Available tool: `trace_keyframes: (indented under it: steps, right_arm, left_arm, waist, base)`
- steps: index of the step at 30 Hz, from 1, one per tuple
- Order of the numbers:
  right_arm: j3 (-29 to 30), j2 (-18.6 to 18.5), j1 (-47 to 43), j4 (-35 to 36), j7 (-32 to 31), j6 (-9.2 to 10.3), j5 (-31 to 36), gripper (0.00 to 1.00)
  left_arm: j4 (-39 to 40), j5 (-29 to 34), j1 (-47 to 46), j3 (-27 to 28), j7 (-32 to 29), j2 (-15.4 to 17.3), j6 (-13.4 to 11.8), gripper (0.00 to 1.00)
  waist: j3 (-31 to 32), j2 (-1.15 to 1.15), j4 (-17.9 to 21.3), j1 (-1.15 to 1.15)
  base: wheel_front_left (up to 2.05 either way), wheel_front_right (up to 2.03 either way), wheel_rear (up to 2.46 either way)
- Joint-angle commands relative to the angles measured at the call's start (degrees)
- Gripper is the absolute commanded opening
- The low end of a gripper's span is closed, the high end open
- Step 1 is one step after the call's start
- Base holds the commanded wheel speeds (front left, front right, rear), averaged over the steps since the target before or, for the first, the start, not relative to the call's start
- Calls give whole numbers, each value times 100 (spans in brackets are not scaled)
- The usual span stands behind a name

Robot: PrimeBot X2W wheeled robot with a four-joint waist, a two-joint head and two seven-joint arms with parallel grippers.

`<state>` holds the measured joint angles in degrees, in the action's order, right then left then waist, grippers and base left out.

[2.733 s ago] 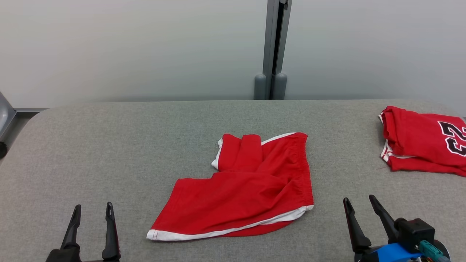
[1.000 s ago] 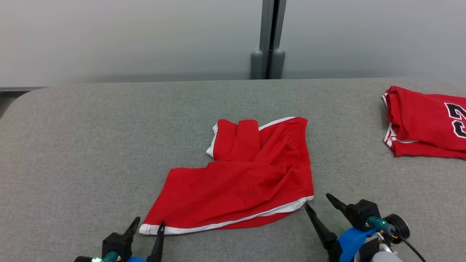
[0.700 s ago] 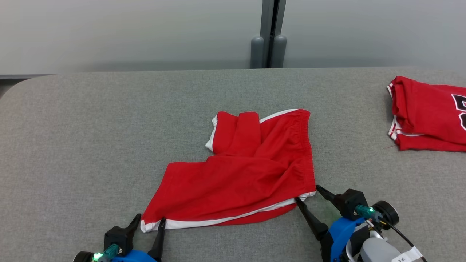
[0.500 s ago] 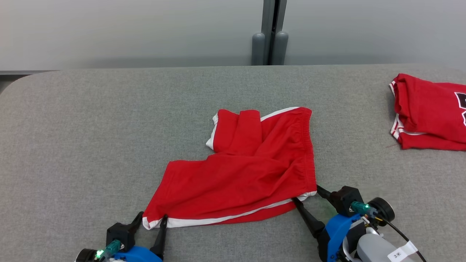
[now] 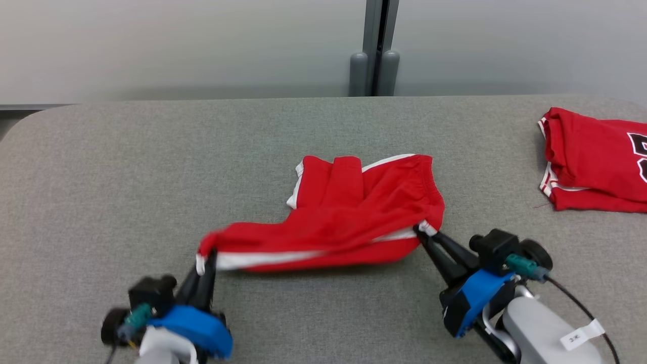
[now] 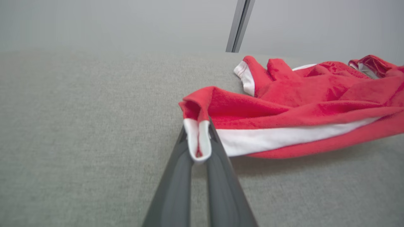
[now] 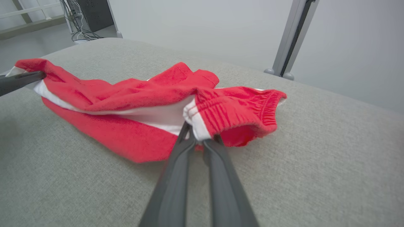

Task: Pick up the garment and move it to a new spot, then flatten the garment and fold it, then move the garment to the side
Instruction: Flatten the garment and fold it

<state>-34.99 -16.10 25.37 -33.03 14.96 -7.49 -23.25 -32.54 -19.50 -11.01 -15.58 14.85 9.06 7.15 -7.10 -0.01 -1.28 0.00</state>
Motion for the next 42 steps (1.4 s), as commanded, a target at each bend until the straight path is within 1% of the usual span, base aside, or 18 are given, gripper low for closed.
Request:
trace_keyframes:
  steps: [1, 4, 6, 8, 11, 15, 17, 18, 21, 24, 28, 30, 33, 36, 39, 42]
  right_arm:
    - [43, -50, 1, 52, 28, -1, 42, 0]
    - [180, -107, 291, 288, 29, -1, -3, 0]
    - [200, -177, 635, 328, 29, -1, -21, 0]
    - [159, -151, 1069, 272, 27, -1, -107, 0]
    - [55, -146, 1983, 58, -59, -1, -234, 0]
    - [-94, -94, 3330, -328, -180, -1, -378, 0]
    - [-85, -72, 3975, -539, -242, -1, -555, 0]
    - [-68, -77, 4300, -667, -267, -1, -640, 0]
    - [-91, -85, 5212, -1011, -338, -1, -846, 0]
    - [-163, -95, 5952, -1294, -351, -1, -1022, 0]
    - [-245, -93, 6601, -1622, -272, -1, -1329, 0]
    - [-395, -117, 6691, -1751, -235, -1, -1429, 0]
    - [-729, -161, 6456, -1835, -134, -1, -1602, 0]
    - [-1044, -186, 6015, -1785, -40, -1, -1786, 0]
    - [-1284, -254, 5411, -1607, 17, -1, -1966, 0]
    - [-1269, -393, 4738, -1198, 26, -1, -2027, 0]
  left_arm:
    - [90, -41, -184, 40, 35, 44, 39, 0]
    - [385, -134, -539, 118, 29, 125, 39, 0]
    - [543, -172, -961, 89, -74, 167, 42, 0]
    - [638, -310, -1430, 65, -267, 186, 43, 0]
    - [637, -544, -2352, -4, -610, 320, 45, 0]
    - [381, -836, -3751, -4, -893, 397, 46, 0]
    - [230, -909, -4485, -22, -989, 448, 46, 0]
    - [133, -874, -4845, -17, -959, 491, 46, 0]
    - [-223, -1023, -5835, 96, -918, 373, 46, 0]
    - [-562, -1058, -6737, 71, -816, 370, 46, 0]
    - [-1007, -1176, -7468, -89, -652, 305, 46, 0]
    - [-1187, -1288, -7572, -184, -548, 250, 46, 0]
    - [-1415, -1457, -7283, -414, -331, 236, 47, 0]
    - [-1534, -1725, -6720, -535, -114, 193, 47, 0]
    - [-1552, -1983, -6007, -500, 6, 169, 47, 0]
    - [-1343, -1950, -5226, -410, 37, 195, 47, 0]
  waist:
    - [3, 1, 3, 0]
    - [-16, 1, 30, 0]
    - [-96, 1, 59, 0]
    - [-217, 1, 90, 0]
    - [-508, 1, 128, 0]
    - [-967, 1, 150, 0]
    - [-1217, 1, 147, 0]
    - [-1330, 1, 137, 0]
    - [-1639, 1, 113, 0]
    - [-1859, 1, 96, 0]
    - [-2030, 1, 70, 0]
    - [-2087, 1, 34, 0]
    - [-2108, 1, 12, 0]
    - [-2083, 1, 10, 0]
    - [-2053, 1, 36, 0]
    - [-2025, 1, 66, 0]
  base:
    - [0, 0, 0]
    - [0, 0, 0]
    - [0, 0, 0]
    - [0, 0, 0]
    - [0, 0, 0]
    - [0, 0, 0]
    - [0, 0, 0]
    - [0, 0, 0]
    - [0, 0, 0]
    - [0, 0, 0]
    - [0, 0, 0]
    - [0, 0, 0]
    - [0, 0, 0]
    - [0, 0, 0]
    - [0, 0, 0]
    - [0, 0, 0]
